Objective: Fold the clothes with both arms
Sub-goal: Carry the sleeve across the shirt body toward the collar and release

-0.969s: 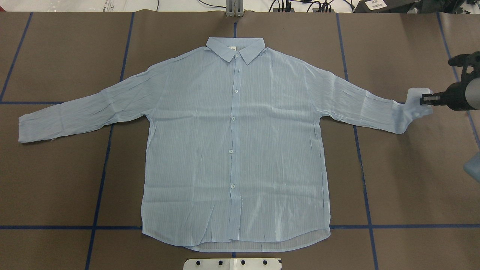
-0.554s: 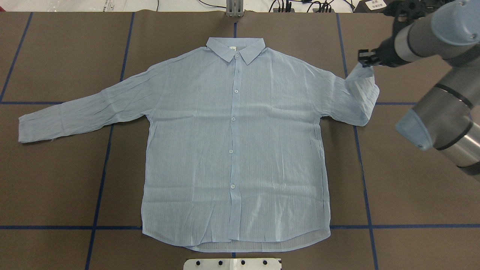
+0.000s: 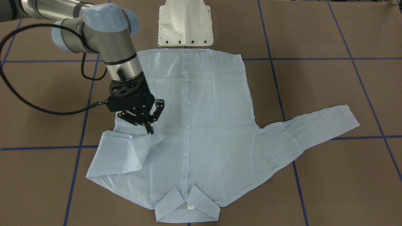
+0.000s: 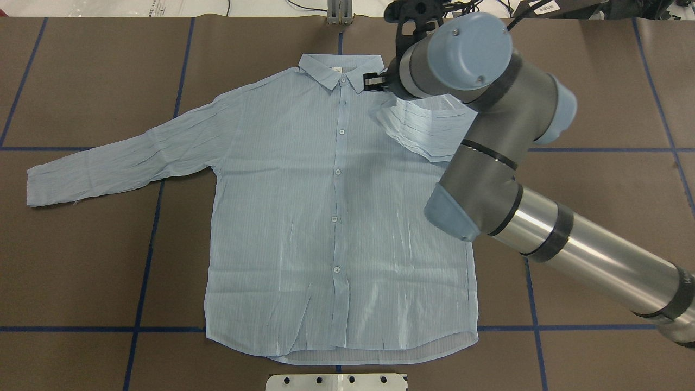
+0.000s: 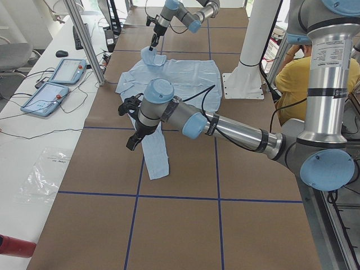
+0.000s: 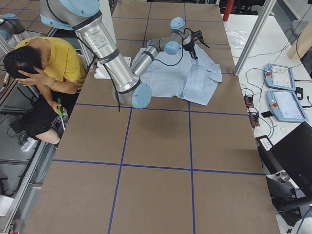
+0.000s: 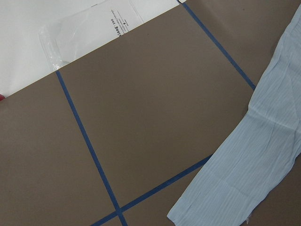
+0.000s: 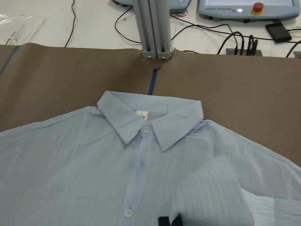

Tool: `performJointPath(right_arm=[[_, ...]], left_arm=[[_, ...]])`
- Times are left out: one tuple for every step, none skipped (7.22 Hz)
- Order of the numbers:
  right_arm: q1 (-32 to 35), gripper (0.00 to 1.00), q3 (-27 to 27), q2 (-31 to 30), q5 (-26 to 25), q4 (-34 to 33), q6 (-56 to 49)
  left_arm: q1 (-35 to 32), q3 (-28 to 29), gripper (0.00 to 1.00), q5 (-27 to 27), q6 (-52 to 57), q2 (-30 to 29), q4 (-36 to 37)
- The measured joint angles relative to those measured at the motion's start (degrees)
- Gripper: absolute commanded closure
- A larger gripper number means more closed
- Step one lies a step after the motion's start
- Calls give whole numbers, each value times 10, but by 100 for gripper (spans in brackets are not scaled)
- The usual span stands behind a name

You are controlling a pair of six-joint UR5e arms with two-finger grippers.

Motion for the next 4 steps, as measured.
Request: performJointPath(right_arm=[[-35,100,-59,35,-36,50,7],[-70,100,-115,67,-75,83,10],[-102,14,-156,95,-105,98,12],[-126,0,-181,113,-123,103,12]], left_arm=[[0,0,0,0,0,1,0],[0,1,0,1,0,2,0],[0,1,0,0,0,3,0],[0,1,0,0,0,6,0]])
